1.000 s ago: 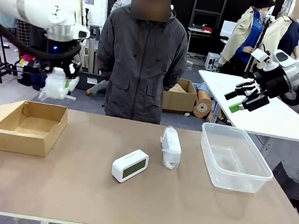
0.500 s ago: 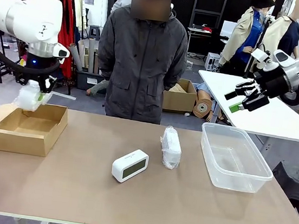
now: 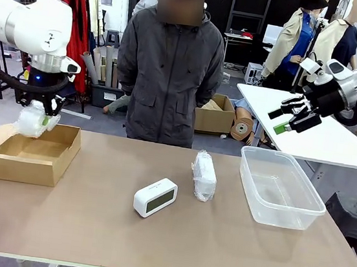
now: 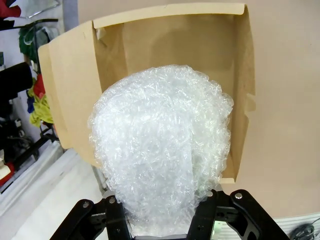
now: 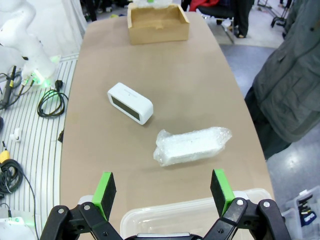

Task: Separate and place wrapped and unwrapped clocks.
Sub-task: If the picked Digital clock is wrapped, place it in the Package Box ; if not, place it in the Organizing box.

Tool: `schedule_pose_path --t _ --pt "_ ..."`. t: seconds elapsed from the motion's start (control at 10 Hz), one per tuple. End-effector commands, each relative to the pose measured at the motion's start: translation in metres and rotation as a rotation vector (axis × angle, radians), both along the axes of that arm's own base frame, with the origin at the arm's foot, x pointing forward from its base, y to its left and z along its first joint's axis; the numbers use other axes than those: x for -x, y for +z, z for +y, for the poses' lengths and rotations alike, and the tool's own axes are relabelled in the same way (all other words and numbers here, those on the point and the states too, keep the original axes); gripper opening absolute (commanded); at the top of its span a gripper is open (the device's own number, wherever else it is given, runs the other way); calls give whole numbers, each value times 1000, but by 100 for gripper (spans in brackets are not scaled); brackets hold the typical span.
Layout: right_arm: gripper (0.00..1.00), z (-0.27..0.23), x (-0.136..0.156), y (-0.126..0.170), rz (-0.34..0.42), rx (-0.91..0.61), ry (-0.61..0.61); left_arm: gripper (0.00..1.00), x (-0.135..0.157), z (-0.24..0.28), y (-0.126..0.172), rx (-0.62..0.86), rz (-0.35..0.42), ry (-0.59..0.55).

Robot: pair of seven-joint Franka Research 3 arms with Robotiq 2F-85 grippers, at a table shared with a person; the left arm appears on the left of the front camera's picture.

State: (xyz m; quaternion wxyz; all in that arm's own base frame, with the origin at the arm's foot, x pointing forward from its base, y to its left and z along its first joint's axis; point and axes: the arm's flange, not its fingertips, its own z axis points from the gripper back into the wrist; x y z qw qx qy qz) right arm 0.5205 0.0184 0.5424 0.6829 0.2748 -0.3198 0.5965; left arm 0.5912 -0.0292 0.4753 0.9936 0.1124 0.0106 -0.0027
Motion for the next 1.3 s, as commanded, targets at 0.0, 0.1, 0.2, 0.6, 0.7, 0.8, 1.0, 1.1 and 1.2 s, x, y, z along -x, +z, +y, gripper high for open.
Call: schedule_pose_path --t 0.0,0.1,0.2,0.6,0.7,0.8,1.0,1.1,1.2 --pt "100 0 1 1 -4 1 -1 0 -1 1 3 -18 -11 7" --pt "100 0 1 1 -4 1 -1 0 -1 1 3 -18 -11 7" --pt "100 0 1 1 -4 1 -1 0 0 0 0 0 0 0" --pt "100 0 1 1 -4 1 -1 0 2 11 -28 4 -36 -91" --pt "100 0 1 1 -4 1 -1 0 -1 15 -35 20 -16 -120" --pt "100 0 1 1 -4 1 -1 0 -4 19 -42 25 1 -115" --pt "100 0 1 1 -4 1 -1 0 -10 28 -52 27 12 -127" --pt "100 0 1 1 -4 1 -1 0 -9 30 -58 25 11 -110" --pt "100 0 1 1 -4 1 -1 0 -13 33 -66 30 24 -80"
